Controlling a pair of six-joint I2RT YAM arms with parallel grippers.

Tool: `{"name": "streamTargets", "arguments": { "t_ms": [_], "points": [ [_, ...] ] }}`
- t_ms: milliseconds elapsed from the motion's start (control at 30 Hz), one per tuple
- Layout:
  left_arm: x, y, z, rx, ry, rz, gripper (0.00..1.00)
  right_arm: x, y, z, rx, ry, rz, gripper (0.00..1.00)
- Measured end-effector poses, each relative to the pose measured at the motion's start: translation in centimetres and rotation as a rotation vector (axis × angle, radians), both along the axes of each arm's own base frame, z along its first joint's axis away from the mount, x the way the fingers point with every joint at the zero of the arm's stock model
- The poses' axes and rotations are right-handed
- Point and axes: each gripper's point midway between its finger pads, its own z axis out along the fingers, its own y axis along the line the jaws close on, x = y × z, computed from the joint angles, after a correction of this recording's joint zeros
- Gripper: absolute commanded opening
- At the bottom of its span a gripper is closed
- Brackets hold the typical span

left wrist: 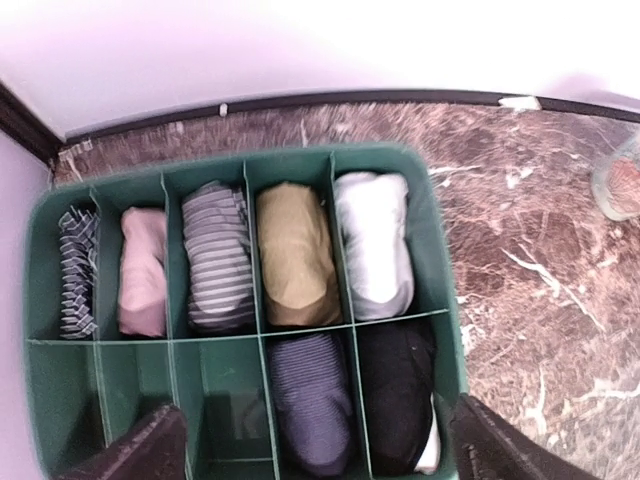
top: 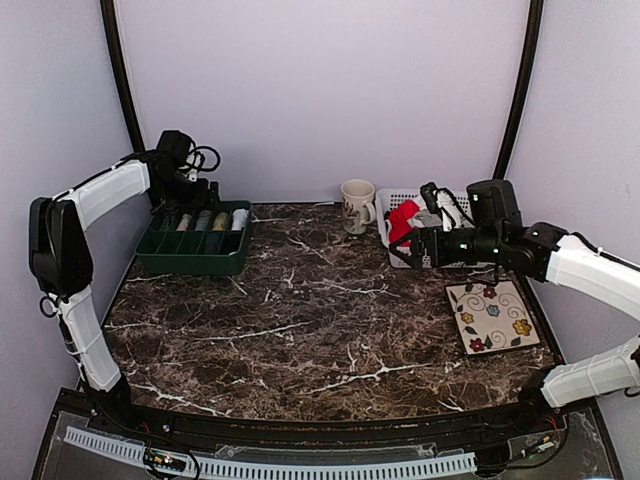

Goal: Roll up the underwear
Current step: Pick up the underwear from the bin.

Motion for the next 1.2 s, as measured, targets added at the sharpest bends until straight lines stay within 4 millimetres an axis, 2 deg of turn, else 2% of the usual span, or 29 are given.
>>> {"name": "streamTargets", "arguments": {
  "t_ms": [133,233,367,567,667,767,933,1067,1100,1133,1200],
  "points": [
    [-1.0,-0.7,3.3,-0.019,-0.051,-0.018,0.99,0.9,-0.5,1.6,0.005,-0.02,-0.018,1.0],
    [-2.2,-1.9,4.8,-0.034,-0.06,-0.043,0.99,1.7,-0.9,2.7,0.014,-0.027,-0.032,1.0],
    [-3.8,-6.2,5.8,-0.056,-0.06,-0.126,0.99,1.9,-0.6,3.4,0.027,-0.013,-0.017,1.0],
    [-7.8,-13.9,5.1,-0.084,-0.024,-0.279,0.99,1.2,0.1,2.9,0.066,0.043,0.02,1.0],
    [-10.6,-16.8,4.2,-0.096,0.003,-0.341,0.99,0.8,0.3,1.6,0.084,0.087,0.018,1.0],
    [-13.4,-19.5,2.8,-0.112,0.039,-0.391,0.99,0.3,0.2,-0.1,0.085,0.136,0.01,1.0],
    [-17.0,-21.4,-0.9,-0.161,0.131,-0.408,0.99,0.5,-0.2,-1.4,0.075,0.17,-0.02,1.0],
    [-18.2,-21.3,-3.2,-0.187,0.189,-0.375,0.99,3.1,-2.3,-2.3,0.034,0.186,-0.111,0.98],
    [-18.3,-21.3,-3.5,-0.193,0.193,-0.367,0.99,5.1,-3.2,-2.4,0.016,0.195,-0.152,0.97],
    [-18.4,-21.2,-3.5,-0.198,0.194,-0.361,0.99,6.1,-4.4,-2.4,0.017,0.193,-0.188,0.96],
    [-18.2,-21.3,-3.2,-0.208,0.183,-0.354,0.99,10.0,-7.3,-2.4,-0.011,0.199,-0.285,0.94]
  ]
}}
